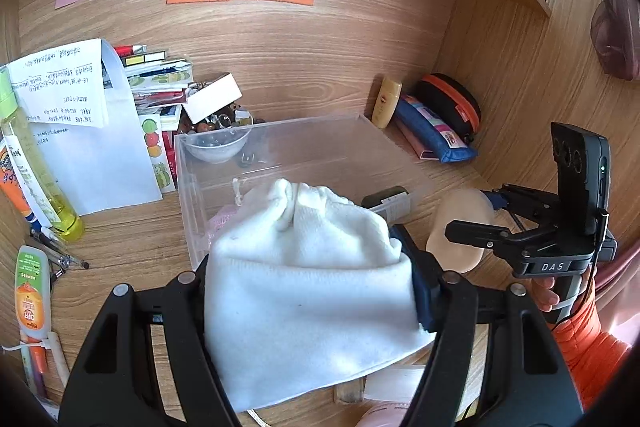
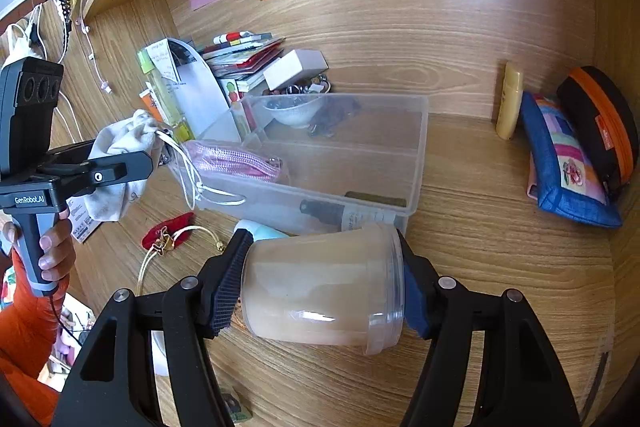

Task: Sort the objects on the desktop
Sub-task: 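Carry the beige container with the right tool while the left carries the white bag into the bin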

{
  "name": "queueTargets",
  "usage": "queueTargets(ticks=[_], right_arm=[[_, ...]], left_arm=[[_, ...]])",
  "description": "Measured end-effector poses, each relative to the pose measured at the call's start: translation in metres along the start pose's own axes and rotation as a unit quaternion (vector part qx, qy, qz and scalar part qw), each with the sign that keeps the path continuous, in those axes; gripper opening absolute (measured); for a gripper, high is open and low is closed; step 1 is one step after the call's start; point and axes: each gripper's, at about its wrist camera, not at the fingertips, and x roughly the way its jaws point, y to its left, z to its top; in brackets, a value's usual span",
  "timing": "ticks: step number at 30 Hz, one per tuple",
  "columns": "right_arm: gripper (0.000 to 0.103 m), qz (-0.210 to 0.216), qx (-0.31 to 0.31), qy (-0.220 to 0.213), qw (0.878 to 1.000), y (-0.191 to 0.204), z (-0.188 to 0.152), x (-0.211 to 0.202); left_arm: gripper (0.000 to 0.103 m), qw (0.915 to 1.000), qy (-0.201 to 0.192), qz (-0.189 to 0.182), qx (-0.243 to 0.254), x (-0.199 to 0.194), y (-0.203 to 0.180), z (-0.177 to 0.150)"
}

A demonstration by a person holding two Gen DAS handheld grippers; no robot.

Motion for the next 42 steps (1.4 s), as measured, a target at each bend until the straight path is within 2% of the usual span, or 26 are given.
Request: queueTargets(ticks=[13, 16, 19, 24, 28, 34, 42], right_arm=[[0.063, 0.011, 0.013, -0.038, 0.999, 0.006, 0.059, 0.000], [0.063, 0.015, 0.021, -0.038, 0.999, 0.005, 0.069, 0.009], [0.063, 0.031, 0.031, -0.031, 0.999, 0.003, 0.078, 0.021], [0.063, 0.036, 0.040, -0.024, 0.998, -0.001, 0.090, 0.039], [0.063, 0.030, 0.040, -0.012, 0.999, -0.002, 0.093, 0.058], [0.063, 0.009, 0.028, 0.019, 0.999, -0.002, 0.084, 0.089], [0.064, -0.046, -0.006, 0.038, 0.998, 0.002, 0.073, 0.113]], left_arm=[[0.069, 0.9989, -0.043, -0.010, -0.013, -0.012, 0.006, 0.040], [0.069, 0.9985, -0.051, -0.009, -0.018, -0.009, 0.010, 0.049], [0.069, 0.9983, -0.047, -0.024, -0.025, -0.002, 0.017, 0.057], [0.069, 0.9984, -0.043, -0.017, -0.033, 0.014, 0.029, 0.064], [0.069, 0.9987, -0.026, -0.023, -0.038, 0.035, 0.040, 0.066], [0.069, 0.9989, -0.001, -0.004, -0.046, 0.069, 0.058, 0.060], [0.069, 0.9983, 0.015, 0.001, -0.057, 0.096, 0.074, 0.047]])
